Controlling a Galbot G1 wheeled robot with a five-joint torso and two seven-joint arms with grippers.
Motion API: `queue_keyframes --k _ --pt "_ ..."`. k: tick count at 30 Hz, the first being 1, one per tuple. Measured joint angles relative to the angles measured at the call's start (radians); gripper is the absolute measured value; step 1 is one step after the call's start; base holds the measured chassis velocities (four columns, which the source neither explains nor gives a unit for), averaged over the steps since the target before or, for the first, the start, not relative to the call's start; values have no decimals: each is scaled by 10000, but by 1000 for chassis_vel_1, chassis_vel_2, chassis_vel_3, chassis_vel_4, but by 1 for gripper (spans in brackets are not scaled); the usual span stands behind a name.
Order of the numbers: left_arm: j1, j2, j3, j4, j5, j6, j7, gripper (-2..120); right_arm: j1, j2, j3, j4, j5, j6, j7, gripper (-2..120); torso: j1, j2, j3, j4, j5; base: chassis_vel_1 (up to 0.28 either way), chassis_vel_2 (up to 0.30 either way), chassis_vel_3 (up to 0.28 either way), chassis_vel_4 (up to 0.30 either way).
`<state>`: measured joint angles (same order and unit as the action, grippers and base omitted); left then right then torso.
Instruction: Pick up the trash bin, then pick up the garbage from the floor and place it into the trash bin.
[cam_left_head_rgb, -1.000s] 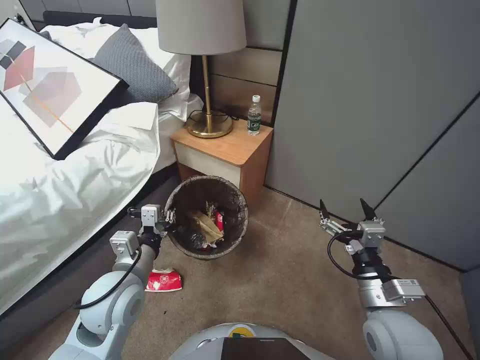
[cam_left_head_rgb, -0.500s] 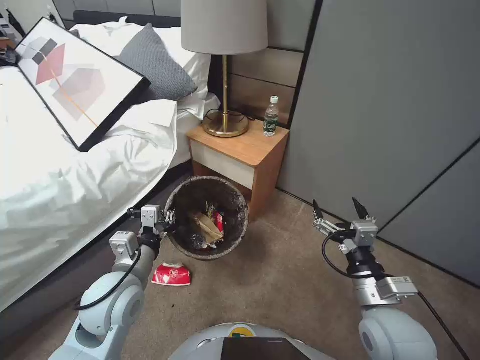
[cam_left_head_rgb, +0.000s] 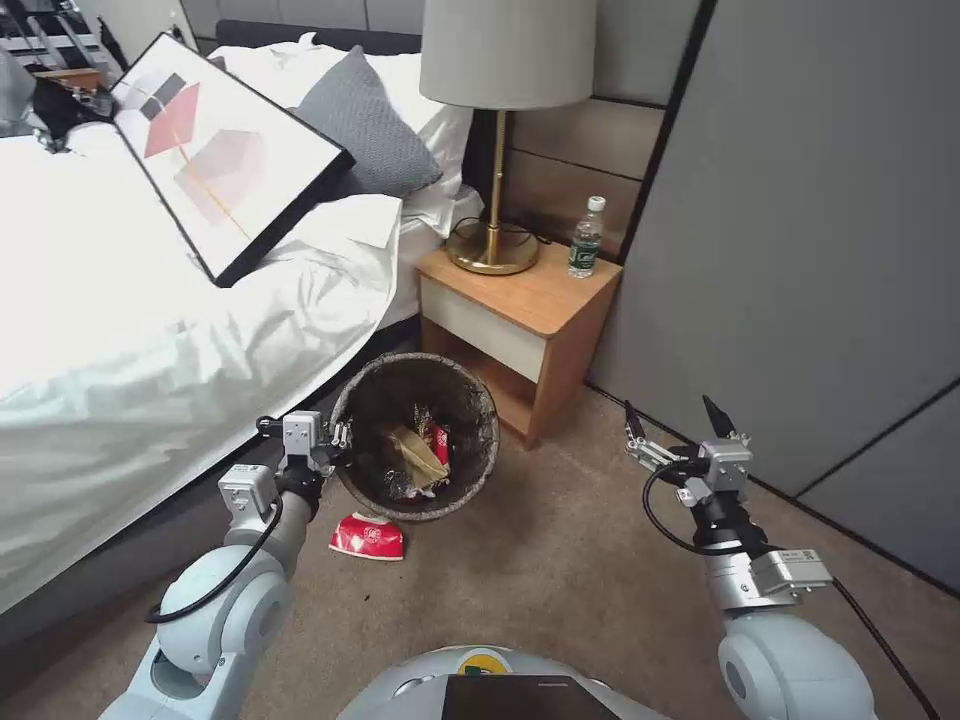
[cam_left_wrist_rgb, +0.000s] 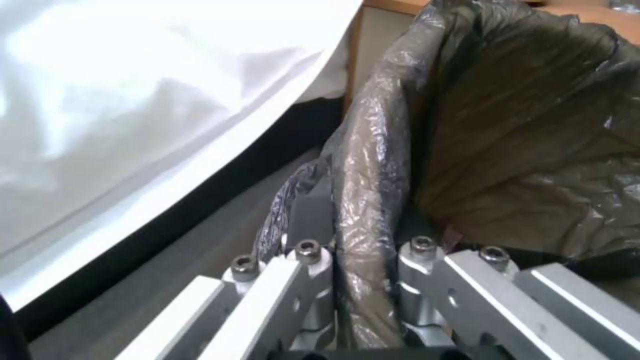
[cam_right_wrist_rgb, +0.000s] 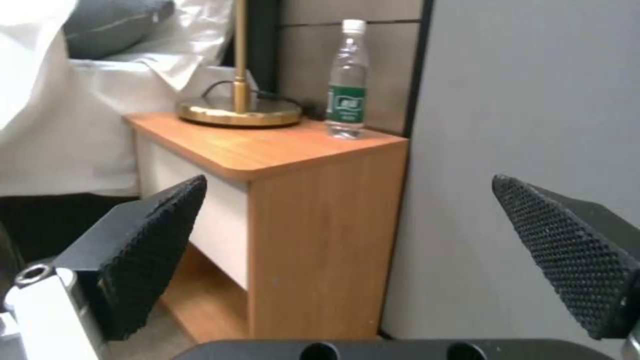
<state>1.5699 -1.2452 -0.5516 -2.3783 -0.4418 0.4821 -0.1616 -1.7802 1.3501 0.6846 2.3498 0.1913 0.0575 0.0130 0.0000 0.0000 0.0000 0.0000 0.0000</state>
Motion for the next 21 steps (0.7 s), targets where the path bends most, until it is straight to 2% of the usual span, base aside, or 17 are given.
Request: queue_keyframes --k 21 --pt "-49 17 -40 38 11 -70 99 7 161 -94 -90 -124 155 -130 26 100 0 0 0 0 0 63 63 61 63"
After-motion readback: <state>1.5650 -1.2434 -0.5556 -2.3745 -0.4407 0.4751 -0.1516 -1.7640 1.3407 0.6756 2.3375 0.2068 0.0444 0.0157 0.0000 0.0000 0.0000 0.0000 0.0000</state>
